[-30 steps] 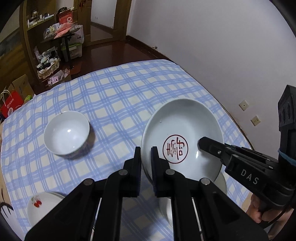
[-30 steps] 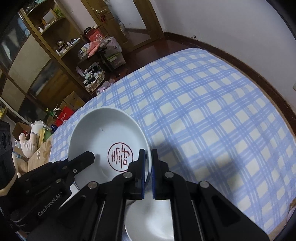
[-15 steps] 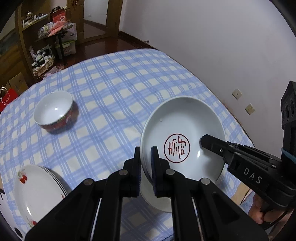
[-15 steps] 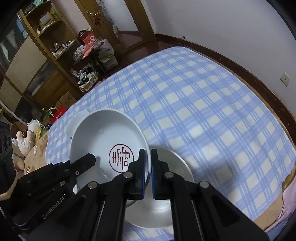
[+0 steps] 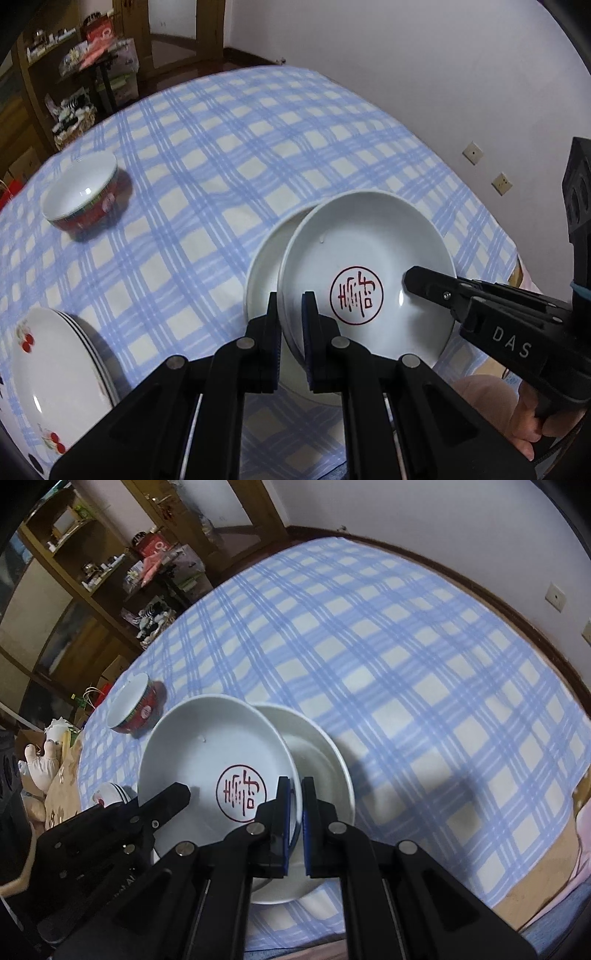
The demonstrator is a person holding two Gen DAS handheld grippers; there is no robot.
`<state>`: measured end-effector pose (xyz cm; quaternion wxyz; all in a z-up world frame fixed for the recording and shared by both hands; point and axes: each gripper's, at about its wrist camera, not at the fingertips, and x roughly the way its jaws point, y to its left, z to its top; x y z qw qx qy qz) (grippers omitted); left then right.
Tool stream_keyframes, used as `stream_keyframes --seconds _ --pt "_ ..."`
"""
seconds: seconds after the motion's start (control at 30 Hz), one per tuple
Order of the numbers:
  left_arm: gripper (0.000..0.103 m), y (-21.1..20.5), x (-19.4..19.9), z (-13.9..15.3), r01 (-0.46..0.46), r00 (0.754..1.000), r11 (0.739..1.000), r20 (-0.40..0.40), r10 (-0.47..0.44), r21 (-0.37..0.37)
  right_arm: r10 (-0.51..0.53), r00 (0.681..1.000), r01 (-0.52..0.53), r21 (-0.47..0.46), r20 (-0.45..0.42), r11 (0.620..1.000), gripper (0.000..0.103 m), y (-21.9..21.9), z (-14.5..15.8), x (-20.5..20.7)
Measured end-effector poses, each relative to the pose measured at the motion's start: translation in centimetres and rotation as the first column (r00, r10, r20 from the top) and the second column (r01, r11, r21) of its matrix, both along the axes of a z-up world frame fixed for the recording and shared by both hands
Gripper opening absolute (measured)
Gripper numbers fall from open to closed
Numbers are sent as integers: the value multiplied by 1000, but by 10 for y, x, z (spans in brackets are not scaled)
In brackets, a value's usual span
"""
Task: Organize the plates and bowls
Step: 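Carry the red-character bowls with both tools and lower them onto another bowl, then lower the red-character bowls fully into the white bowls with both tools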
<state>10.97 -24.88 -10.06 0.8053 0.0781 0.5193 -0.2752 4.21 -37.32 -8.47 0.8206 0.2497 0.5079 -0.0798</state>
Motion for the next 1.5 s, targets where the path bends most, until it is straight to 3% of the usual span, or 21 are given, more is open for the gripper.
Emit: stream_keyframes --seconds 0.27,1.1,1.5 --pt "10 -2 -2 -13 6 1000 1000 -7 -6 29 -5 999 5 -8 -42 1000 7 4 -21 -3" --pt "13 -8 -4 -13 20 999 993 26 -23 112 -18 998 19 15 -62 1000 6 3 -28 0" --pt "13 -7 2 -14 19 1000 994 3 -19 111 -32 997 32 5 -76 999 6 6 -32 6"
